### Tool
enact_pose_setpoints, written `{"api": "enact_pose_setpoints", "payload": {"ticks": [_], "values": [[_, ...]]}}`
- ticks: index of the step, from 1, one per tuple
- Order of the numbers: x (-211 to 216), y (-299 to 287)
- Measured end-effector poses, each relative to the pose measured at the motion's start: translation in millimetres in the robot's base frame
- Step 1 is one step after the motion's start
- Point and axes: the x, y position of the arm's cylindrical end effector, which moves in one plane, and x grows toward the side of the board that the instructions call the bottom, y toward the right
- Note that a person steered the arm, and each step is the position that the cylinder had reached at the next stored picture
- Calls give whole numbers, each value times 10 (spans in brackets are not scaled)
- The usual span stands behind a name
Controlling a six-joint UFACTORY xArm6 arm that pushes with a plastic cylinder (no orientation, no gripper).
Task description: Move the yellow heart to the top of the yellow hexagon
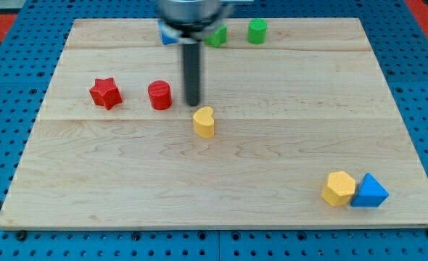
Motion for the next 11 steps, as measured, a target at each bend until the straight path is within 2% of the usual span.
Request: {"api": "enact_pose_setpoints", "payload": {"ticks": [1, 2, 3, 4, 5, 6, 7, 8, 9, 10, 11], "values": [[642, 368], [393, 796], [146, 441], [-1, 677], [575, 1776], [88, 1473], [22, 2197], [693, 2413], [896, 2276], [401, 2233], [-245, 3139]]}}
